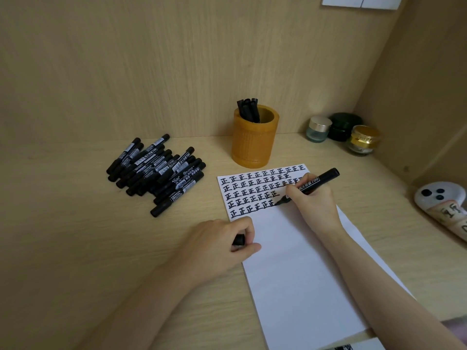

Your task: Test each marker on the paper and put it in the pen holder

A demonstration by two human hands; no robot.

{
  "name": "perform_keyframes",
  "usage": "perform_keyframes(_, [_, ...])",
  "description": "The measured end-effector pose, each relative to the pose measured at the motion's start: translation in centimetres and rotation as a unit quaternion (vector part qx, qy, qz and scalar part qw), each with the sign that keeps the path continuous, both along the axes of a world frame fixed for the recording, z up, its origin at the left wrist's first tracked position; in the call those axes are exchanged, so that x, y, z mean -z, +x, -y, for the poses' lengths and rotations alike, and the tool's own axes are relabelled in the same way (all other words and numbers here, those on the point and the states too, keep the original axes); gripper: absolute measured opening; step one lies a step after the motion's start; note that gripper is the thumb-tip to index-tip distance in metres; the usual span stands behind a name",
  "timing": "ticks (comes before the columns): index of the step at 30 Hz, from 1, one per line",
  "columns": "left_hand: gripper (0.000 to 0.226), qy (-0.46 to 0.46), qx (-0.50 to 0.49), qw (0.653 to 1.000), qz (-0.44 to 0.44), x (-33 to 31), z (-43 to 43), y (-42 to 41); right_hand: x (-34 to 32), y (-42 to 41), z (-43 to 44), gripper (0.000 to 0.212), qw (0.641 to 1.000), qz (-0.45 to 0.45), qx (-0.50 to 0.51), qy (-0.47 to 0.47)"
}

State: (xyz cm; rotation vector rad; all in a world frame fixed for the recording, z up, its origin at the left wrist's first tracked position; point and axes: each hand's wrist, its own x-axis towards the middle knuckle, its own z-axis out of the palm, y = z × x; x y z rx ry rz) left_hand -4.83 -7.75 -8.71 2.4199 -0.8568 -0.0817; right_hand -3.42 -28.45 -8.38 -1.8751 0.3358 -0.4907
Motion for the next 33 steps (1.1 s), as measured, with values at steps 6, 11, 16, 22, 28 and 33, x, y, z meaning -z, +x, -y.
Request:
perform_keyframes(6, [0.023, -0.009, 0.004, 1.0, -0.006, 0.2, -0.1, 0.1, 0.1, 0.0, 0.1, 0.026, 1.0, 0.001, 0.003, 0.003])
perform_keyframes(11, [0.024, -0.026, 0.012, 1.0, -0.013, 0.2, -0.2, 0.0, 0.2, 0.1, 0.3, 0.024, 0.998, 0.016, -0.004, 0.06])
perform_keyframes(16, [0.01, -0.165, 0.022, 0.98, -0.108, -0.2, -0.4, -0.3, -0.5, -0.2, 0.4, 0.022, 0.974, 0.044, -0.087, 0.204])
perform_keyframes(22, [0.024, -0.243, 0.012, 0.95, -0.195, -0.3, -0.1, 0.0, -1.2, -0.5, 0.5, 0.025, 0.922, 0.057, -0.191, 0.333])
perform_keyframes(28, [0.023, -0.367, -0.035, 0.901, -0.228, -0.5, 0.2, 0.3, -1.3, -1.1, -0.4, 0.036, 0.929, 0.05, -0.244, 0.275])
perform_keyframes(33, [0.022, -0.402, -0.051, 0.883, -0.236, -0.3, 0.4, 0.4, -1.5, -1.5, -0.9, 0.03, 0.945, 0.029, -0.233, 0.23])
